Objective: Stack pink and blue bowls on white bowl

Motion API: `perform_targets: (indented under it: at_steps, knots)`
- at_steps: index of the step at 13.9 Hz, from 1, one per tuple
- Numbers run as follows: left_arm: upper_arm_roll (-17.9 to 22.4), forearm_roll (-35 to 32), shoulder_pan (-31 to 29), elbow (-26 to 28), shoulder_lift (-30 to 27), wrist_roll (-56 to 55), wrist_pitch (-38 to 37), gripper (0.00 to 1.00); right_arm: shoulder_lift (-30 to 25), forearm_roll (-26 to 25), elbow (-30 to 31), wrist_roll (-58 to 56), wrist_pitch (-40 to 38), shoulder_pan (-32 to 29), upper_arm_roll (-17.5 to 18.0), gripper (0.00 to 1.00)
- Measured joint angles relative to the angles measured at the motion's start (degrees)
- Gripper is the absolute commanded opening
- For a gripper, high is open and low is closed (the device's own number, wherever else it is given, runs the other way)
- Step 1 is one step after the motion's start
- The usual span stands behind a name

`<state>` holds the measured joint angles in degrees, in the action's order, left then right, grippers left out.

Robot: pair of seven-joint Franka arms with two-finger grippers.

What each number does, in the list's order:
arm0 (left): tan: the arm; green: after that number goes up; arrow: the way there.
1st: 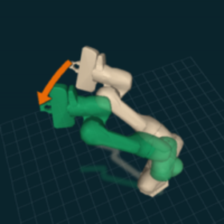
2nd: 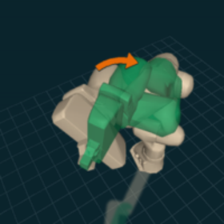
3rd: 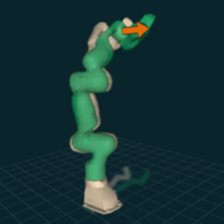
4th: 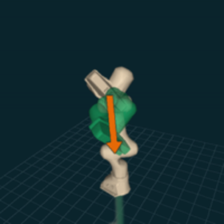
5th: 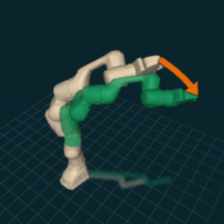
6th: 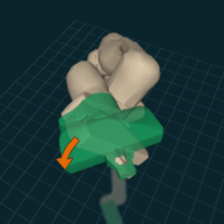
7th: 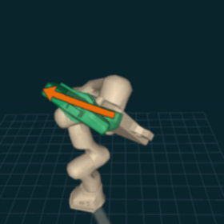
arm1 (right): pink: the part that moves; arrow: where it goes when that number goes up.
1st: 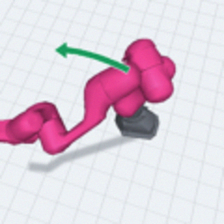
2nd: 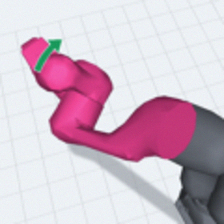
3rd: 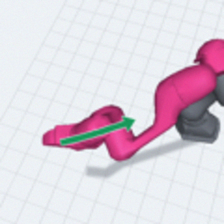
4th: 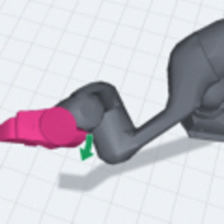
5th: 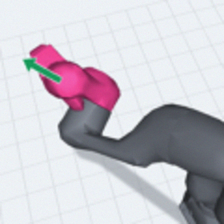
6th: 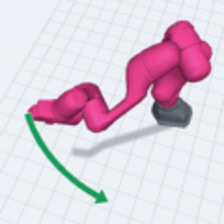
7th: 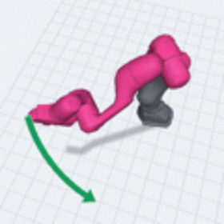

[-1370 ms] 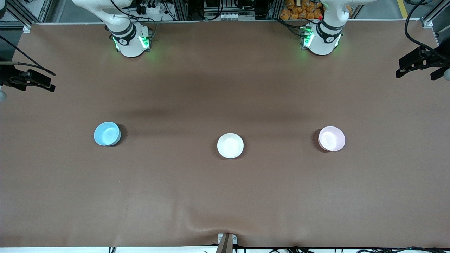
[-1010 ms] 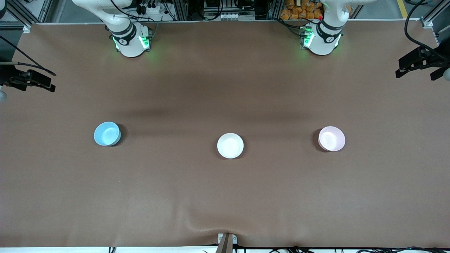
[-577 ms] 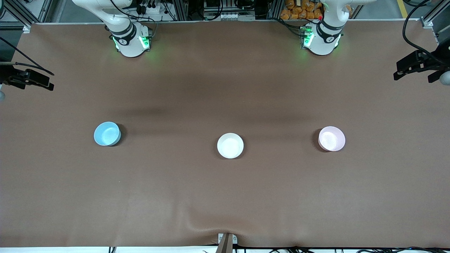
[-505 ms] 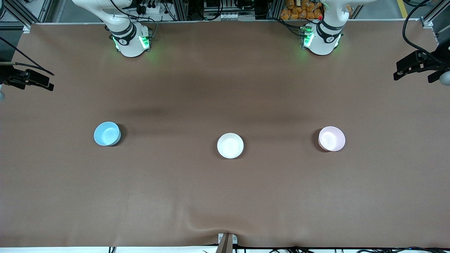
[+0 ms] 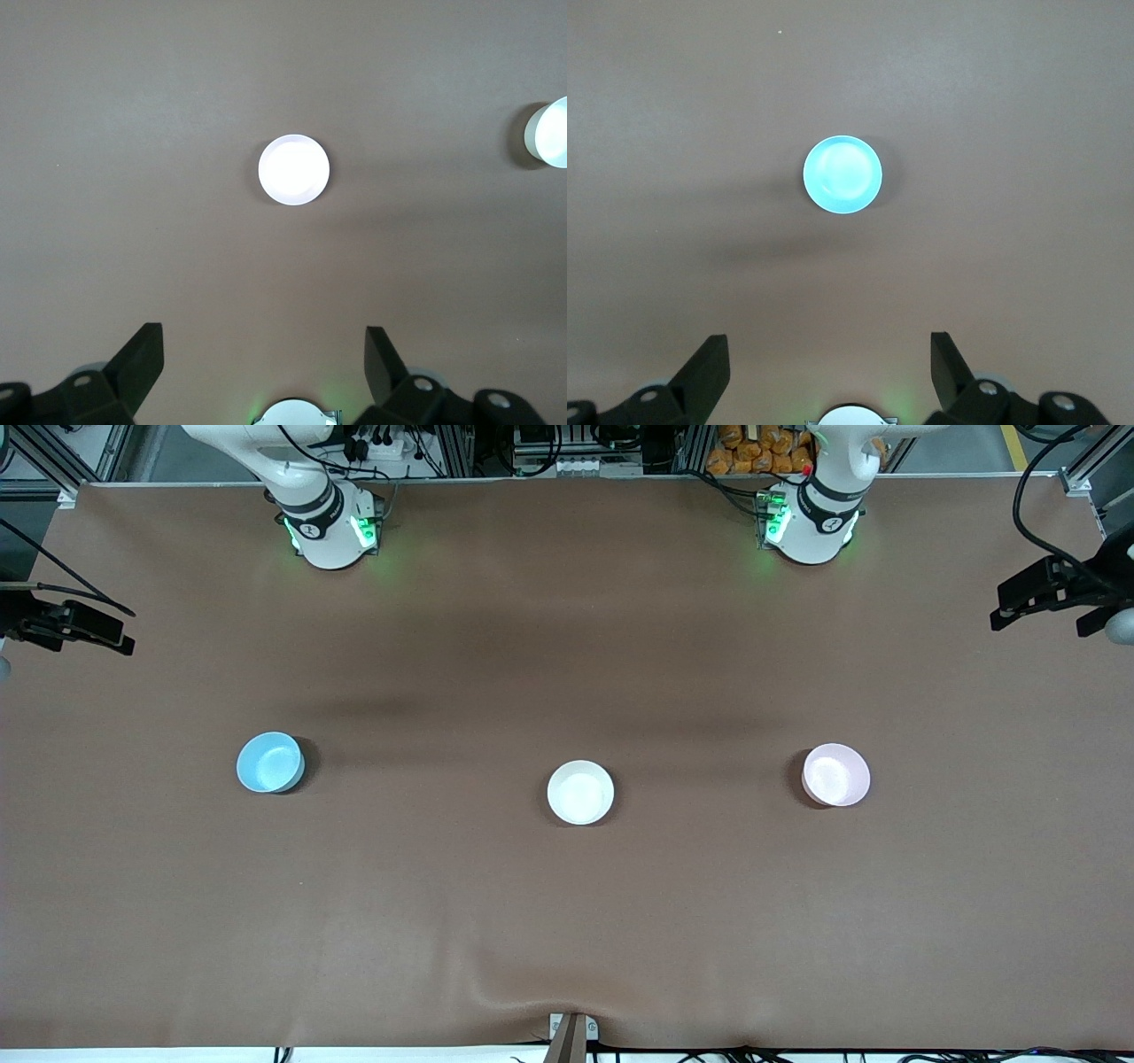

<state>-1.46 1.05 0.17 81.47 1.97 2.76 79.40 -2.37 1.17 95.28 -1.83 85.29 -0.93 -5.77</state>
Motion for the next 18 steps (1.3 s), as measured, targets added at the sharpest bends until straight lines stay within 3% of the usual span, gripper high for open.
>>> perform_targets:
  at_steps: [4, 9, 18]
  knots:
    - [0.22, -0.22, -0.49, 1.06, 4.66, 0.0, 2.11, 1.0, 0.03, 0.0, 0.53, 0.0, 0.28, 0.0, 0.0, 1.0]
    - [0.37, -0.27, -0.67, 5.71, 11.28, 0.13, 11.31, 1.0, 0.03, 0.0, 0.62, 0.0, 0.31, 0.0, 0.0, 1.0]
    - [0.39, -0.66, -0.9, 32.21, 11.81, 0.41, 42.59, 0.98, 0.03, 0.0, 2.17, 0.0, 1.62, 0.0, -0.01, 1.0]
